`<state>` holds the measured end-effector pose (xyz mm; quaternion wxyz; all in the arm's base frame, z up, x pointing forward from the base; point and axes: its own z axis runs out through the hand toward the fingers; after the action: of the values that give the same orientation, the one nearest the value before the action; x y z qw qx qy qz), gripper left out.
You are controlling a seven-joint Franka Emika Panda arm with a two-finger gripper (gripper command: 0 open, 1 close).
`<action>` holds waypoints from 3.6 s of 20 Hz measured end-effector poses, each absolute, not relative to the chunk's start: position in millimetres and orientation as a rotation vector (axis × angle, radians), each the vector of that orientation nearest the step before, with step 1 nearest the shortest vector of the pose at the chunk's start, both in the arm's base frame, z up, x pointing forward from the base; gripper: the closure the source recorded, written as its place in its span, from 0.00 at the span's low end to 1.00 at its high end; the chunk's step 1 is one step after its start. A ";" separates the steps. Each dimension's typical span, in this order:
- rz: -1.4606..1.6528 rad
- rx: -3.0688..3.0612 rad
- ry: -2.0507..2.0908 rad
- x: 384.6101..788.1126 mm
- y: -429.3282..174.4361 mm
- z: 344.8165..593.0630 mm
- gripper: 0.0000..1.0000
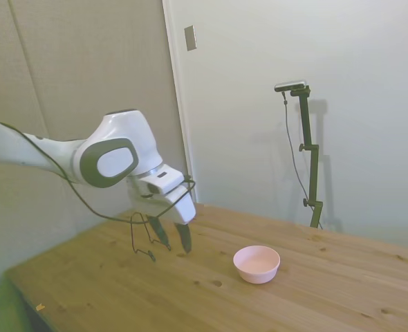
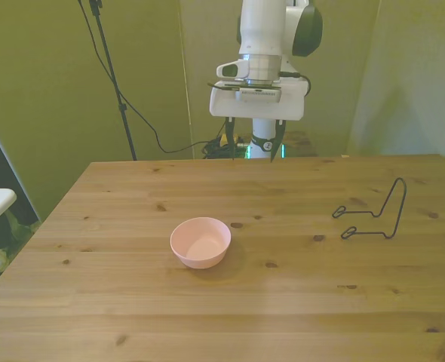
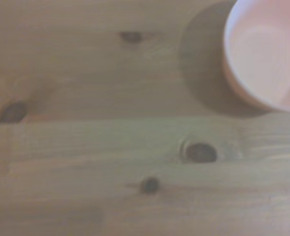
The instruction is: Load the bowl
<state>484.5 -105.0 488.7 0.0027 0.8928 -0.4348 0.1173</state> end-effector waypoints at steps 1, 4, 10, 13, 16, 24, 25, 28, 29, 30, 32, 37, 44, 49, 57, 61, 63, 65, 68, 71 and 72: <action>0.371 2.791 -1.363 494.7 -111.5 488.6 0.00; 0.357 2.776 -1.369 521.8 -125.2 477.5 0.00; 0.410 2.749 -1.398 567.5 -130.0 445.5 0.00; 0.428 2.708 -1.434 589.2 -129.7 424.0 0.00; 0.431 2.671 -1.472 609.3 -135.0 400.8 0.00; 0.425 2.625 -1.507 637.1 -147.9 371.9 1.00; 0.423 2.623 -1.511 636.9 -149.0 371.9 1.00; 0.424 2.621 -1.517 637.1 -150.6 373.2 1.00; 0.425 2.621 -1.518 637.4 -150.5 373.9 1.00; 0.425 2.622 -1.520 637.8 -150.3 374.6 1.00; 0.422 2.622 -1.523 637.8 -150.3 375.0 1.00; 0.398 2.618 -1.548 635.4 -155.6 373.7 1.00; 0.372 2.629 -1.557 633.8 -162.9 367.6 1.00; 0.362 2.645 -1.577 633.9 -163.2 367.0 1.00; 0.337 2.860 -1.573 632.3 -129.1 415.9 1.00; 0.263 3.033 -1.548 615.8 -88.9 465.5 1.00; 0.204 3.118 -1.517 603.5 -64.3 483.0 1.00; 0.164 3.172 -1.476 586.1 -38.6 497.3 1.00; 0.132 3.213 -1.484 582.9 -34.6 484.2 1.00; 0.143 3.317 -1.492 575.4 -20.4 462.2 1.00; 0.154 3.352 -1.501 570.6 -14.3 458.6 1.00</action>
<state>570.6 -14.3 458.6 -0.2641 0.8795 -0.3938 0.0404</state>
